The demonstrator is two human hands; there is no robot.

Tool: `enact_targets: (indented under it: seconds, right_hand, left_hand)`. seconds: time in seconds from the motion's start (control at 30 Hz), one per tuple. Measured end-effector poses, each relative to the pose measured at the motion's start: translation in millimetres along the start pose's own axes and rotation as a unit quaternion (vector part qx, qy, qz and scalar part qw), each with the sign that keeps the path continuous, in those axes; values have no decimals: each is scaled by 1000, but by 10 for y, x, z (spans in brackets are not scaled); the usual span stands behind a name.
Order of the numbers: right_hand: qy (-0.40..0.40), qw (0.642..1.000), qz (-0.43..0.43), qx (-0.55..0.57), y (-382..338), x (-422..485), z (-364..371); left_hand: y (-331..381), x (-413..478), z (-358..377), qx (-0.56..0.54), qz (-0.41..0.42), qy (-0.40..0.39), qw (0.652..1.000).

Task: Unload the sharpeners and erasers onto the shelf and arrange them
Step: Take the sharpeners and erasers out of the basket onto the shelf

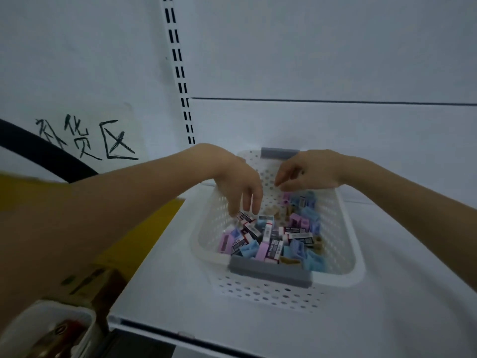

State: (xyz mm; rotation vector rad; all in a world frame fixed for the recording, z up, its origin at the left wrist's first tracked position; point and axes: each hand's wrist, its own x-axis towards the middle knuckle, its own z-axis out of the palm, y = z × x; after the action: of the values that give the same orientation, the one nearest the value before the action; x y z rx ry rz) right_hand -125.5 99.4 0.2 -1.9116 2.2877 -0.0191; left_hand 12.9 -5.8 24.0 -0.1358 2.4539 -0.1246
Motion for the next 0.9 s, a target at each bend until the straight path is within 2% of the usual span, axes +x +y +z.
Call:
enact_targets:
  seconds: [0.13, 0.37, 0.63, 0.9]
  right_hand:
    - [4, 1000, 12, 3, -12, 3, 7]
    - [21, 999, 39, 23, -34, -9, 9]
    - [35, 997, 46, 41, -66, -33, 3]
    - [29, 997, 57, 36, -93, -37, -8]
  left_hand:
    - [-16, -1, 14, 18, 33, -17, 999]
    - [2, 154, 70, 66, 31, 25, 997]
    - [9, 158, 45, 49, 57, -22, 997]
    - [-3, 250, 102, 80, 62, 50, 994]
